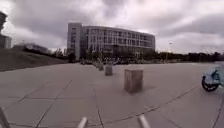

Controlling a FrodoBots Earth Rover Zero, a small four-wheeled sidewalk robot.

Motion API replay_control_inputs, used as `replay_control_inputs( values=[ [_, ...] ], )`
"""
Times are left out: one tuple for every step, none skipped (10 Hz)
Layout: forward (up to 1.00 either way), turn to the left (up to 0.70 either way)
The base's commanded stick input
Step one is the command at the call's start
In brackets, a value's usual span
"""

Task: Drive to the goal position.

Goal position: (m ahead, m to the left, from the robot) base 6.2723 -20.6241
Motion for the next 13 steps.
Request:
replay_control_inputs(
  values=[
    [0.7,0.36],
    [0.7,0.36],
    [0.7,0.22],
    [0.7,0.07],
    [0.7,0.01],
    [0.7,0.01],
    [0.7,0.01],
    [0.7,-0.1],
    [0.7,-0.32],
    [0.7,-0.34],
    [0.7,-0.34],
    [0.7,-0.34],
    [0.7,-0.34]
  ],
)
